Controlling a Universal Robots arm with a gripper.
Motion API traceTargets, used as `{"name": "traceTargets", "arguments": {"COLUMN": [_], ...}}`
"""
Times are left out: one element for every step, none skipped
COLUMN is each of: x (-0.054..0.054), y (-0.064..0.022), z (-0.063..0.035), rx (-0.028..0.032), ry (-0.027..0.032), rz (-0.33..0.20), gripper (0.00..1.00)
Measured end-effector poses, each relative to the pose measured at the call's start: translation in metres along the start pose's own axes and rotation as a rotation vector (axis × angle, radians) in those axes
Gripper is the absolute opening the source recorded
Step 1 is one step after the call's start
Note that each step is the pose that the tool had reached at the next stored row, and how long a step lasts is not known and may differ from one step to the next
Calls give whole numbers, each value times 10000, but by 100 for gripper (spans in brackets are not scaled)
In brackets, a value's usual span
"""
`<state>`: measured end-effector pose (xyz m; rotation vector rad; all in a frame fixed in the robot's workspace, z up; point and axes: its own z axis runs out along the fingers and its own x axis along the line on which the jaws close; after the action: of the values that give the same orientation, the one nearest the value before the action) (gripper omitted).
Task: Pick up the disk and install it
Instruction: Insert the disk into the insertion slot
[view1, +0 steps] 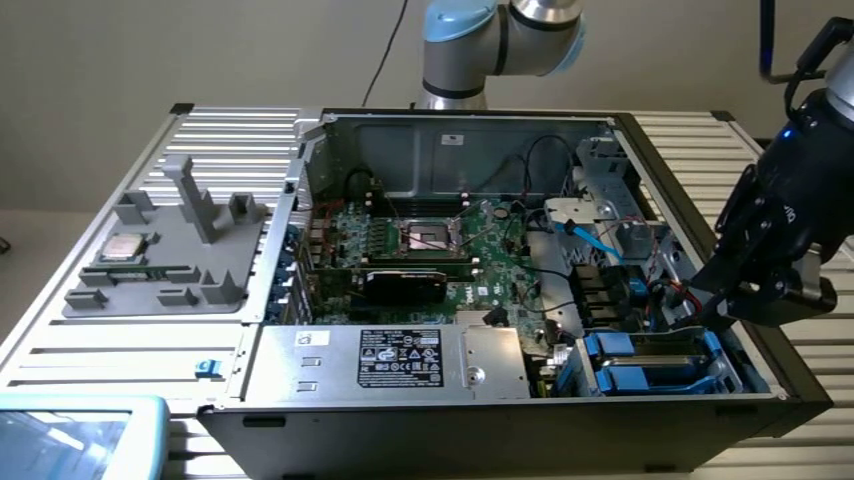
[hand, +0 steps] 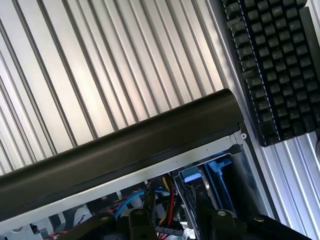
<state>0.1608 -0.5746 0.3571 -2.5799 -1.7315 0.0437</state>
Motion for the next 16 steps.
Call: {"name": "traceTargets", "arguments": {"x": [-3,-6,-9,-11,-12,-12,-12,-12,-12,-12,-12,-12,-12,-12,-12,-12], "y": [-8,-15,-23,-30,-35,-37,-37,-37,-38,-38,-38,-38,-38,-38,-38,-38], "z": [13,28,40,51,59,64,65,66,66,67,68,68,68,68,68,69], "rx": [-3,-4,-4,-4,-3,-3,-4,-4,-5,-4,-3,-3,-3,-3,-3,-4], "ry": [2,3,3,5,7,8,8,6,6,8,9,9,9,10,10,9], "rz": [15,34,55,76,97,113,126,136,143,148,151,155,156,156,156,157], "gripper": [45,45,45,45,45,45,45,45,45,45,45,45,45,45,45,45]}}
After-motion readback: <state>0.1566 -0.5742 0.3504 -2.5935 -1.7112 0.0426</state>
